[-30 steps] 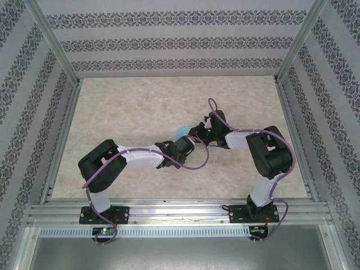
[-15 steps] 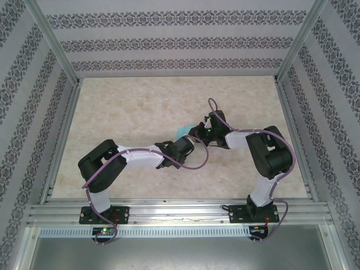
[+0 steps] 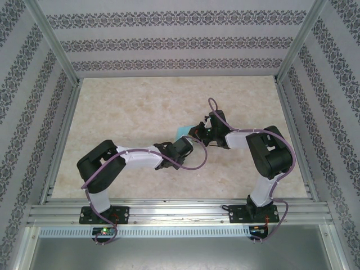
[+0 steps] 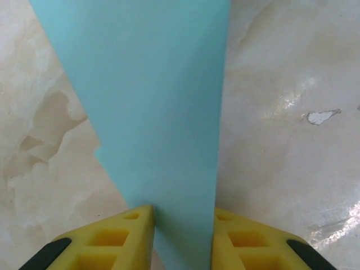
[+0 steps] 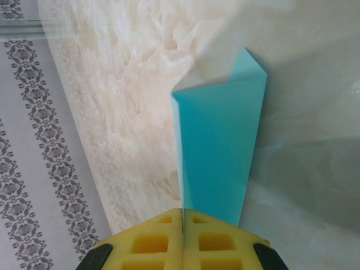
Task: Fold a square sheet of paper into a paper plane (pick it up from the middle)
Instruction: Fold the wing for the fifth time at the center of the table.
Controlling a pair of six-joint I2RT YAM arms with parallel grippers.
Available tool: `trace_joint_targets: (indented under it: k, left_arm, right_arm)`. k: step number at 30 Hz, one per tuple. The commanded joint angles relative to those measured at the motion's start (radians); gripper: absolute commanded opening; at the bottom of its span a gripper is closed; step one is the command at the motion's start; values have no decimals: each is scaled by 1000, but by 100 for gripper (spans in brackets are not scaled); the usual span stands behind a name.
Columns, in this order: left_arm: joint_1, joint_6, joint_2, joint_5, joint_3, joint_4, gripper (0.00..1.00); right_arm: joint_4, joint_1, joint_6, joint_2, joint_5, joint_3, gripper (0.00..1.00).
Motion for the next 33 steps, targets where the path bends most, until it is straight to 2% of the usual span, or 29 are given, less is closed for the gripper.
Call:
trace_joint_targets:
  k: [1, 18, 21, 22, 24, 27, 33]
  left_arm:
    - [-16, -10, -46, -7, -3, 16, 30]
    - [-15, -13, -28, -9, 6, 3, 14]
    - [-15, -24, -15, 0, 17, -1, 5]
    - [-15, -30, -11, -3, 20, -5, 4]
    - [-14, -41, -10, -5, 19, -1, 2]
    - [-13, -63, -15, 4, 17, 1, 0]
    - [-2, -119, -33, 38, 7, 25, 0]
  right_arm:
    - [17, 5, 12, 3, 2, -7, 0]
    - [15, 8, 13, 6, -6, 0, 0]
    - [12, 8, 10, -1, -3, -5, 5]
    - [5, 7, 6, -5, -3, -6, 11]
    - [-11, 2, -9, -19, 0, -13, 14]
    - [-44, -18, -41, -55, 13, -34, 24]
    - [-102, -80, -106, -164, 56, -106, 36]
